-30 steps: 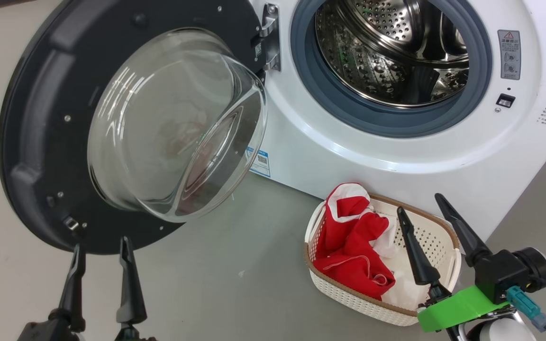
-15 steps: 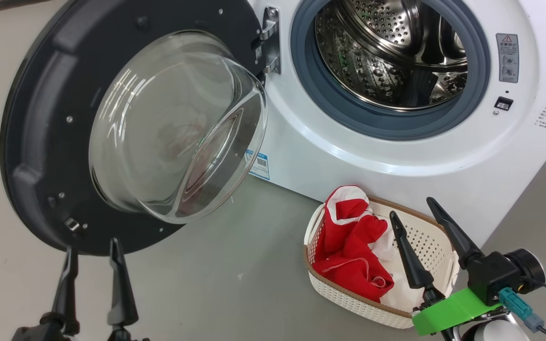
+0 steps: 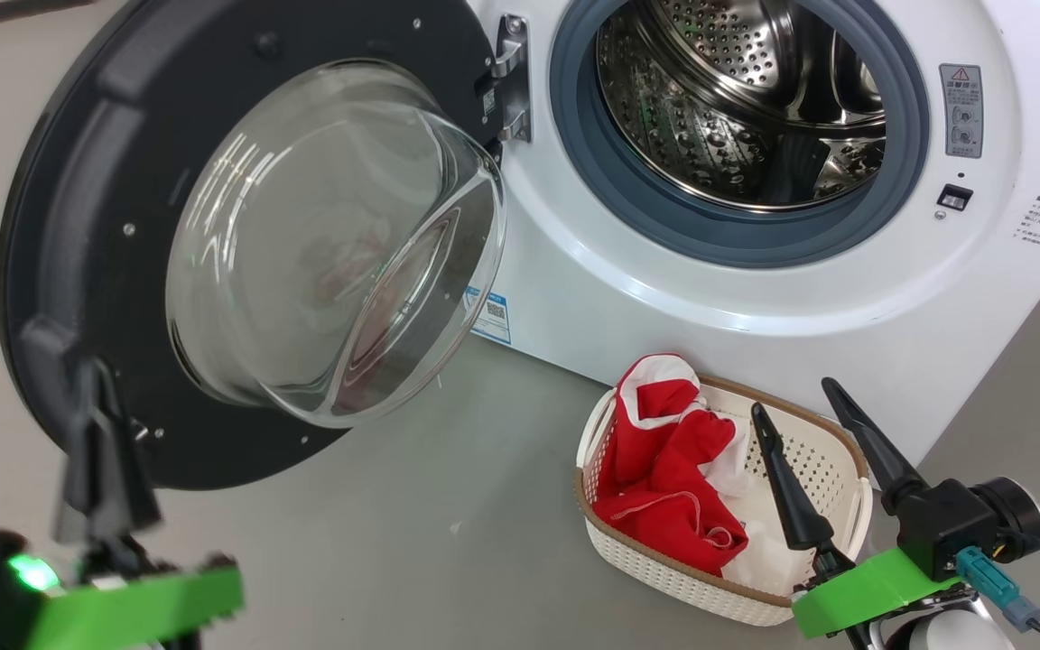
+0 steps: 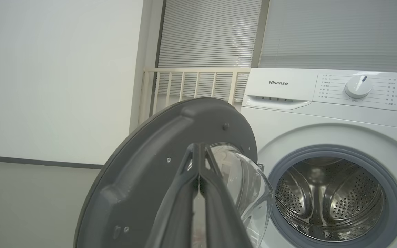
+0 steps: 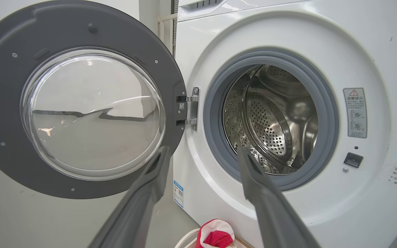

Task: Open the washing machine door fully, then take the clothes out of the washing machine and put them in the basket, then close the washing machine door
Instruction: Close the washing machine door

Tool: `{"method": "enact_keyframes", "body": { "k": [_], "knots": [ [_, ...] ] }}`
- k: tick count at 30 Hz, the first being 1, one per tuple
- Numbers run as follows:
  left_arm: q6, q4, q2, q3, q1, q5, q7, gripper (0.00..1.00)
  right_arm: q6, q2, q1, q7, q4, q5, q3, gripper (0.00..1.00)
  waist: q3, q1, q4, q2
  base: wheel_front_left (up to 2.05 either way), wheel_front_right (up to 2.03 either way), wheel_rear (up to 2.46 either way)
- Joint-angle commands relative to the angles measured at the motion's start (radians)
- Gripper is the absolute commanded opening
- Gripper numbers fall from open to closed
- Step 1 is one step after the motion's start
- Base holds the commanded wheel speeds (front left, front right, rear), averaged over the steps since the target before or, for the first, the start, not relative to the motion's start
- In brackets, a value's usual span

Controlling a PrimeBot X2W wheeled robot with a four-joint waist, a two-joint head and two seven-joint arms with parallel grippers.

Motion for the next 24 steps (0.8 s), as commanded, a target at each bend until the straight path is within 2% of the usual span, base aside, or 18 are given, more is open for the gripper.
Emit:
{"method": "enact_keyframes", "body": {
  "k": [1,6,10,18,24],
  "knots": [
    [-0.007,-0.018,0.026,0.05,-0.062,-0.011,-0.009,0.0,-0.001,-0.006,-0.016,-0.006,-0.021,-0.014,0.017,1.0,0.0,0.0,-0.001,-0.0001,0.0,0.0,0.0],
    [-0.035,0.025,0.058,0.111,-0.186,-0.072,-0.011,0.0,-0.001,-0.006,-0.009,-0.006,-0.021,-0.017,0.007,1.0,-0.001,0.0,-0.005,-0.0001,0.0,0.0,0.0],
    [-0.057,0.113,0.092,0.171,-0.302,-0.138,-0.011,0.0,-0.001,-0.006,-0.001,-0.001,-0.029,-0.024,-0.006,1.0,-0.002,0.0,-0.01,-0.0001,0.0,0.0,0.0],
    [-0.083,0.36,0.152,0.254,-0.518,-0.234,-0.009,0.0,-0.001,-0.006,0.01,0.012,-0.05,-0.034,-0.019,1.0,0.006,0.0,-0.02,-0.0001,0.0,0.0,0.0],
    [-0.114,0.602,0.187,0.332,-0.672,-0.362,0.037,0.0,-0.001,-0.006,0.007,0.023,-0.059,-0.038,-0.018,1.0,0.011,0.0,-0.031,-0.0001,0.0,0.0,0.0]
  ]
}}
